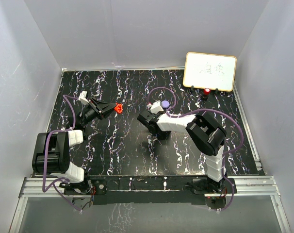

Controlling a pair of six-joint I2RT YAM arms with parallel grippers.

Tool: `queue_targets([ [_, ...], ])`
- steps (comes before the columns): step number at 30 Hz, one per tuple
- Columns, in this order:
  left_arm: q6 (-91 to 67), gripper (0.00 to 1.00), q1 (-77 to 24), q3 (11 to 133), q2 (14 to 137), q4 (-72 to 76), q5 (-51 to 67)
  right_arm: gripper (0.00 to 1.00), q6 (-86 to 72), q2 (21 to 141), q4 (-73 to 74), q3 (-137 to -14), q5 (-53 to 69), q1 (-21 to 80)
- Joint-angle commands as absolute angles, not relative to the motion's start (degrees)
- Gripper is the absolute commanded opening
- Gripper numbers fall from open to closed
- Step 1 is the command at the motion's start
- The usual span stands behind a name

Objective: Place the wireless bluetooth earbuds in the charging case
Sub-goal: Pick up the earbud from the center of the board.

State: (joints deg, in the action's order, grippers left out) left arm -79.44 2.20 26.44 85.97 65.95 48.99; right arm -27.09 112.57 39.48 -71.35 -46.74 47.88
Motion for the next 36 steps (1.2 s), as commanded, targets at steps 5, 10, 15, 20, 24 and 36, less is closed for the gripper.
queue_targets([
  [5,-78.71,0.0,2.65,26.17,85.7,67.27,50.36,0.13,-26.92,113.25,39.32,-71.71,-48.23,47.7],
  [10,-78.7,0.0,2.69,26.19,85.78,67.4,50.38,0.11,-26.74,114.22,40.0,-72.1,-48.72,47.72],
  [15,-78.74,0.0,2.65,26.19,86.33,67.61,50.37,0.09,-26.57,115.36,41.14,-73.06,-50.1,48.15],
  [20,-79.11,0.0,2.67,26.19,86.35,68.19,50.36,0.09,-26.54,117.76,43.74,-74.64,-53.08,49.47],
  [24,-79.04,0.0,2.66,26.28,85.85,67.75,50.36,0.09,-26.97,119.83,45.36,-76.16,-54.73,50.75],
  [36,-73.76,0.0,4.94,27.24,79.46,57.16,48.93,0.1,-28.2,122.96,47.81,-78.51,-56.58,52.71],
])
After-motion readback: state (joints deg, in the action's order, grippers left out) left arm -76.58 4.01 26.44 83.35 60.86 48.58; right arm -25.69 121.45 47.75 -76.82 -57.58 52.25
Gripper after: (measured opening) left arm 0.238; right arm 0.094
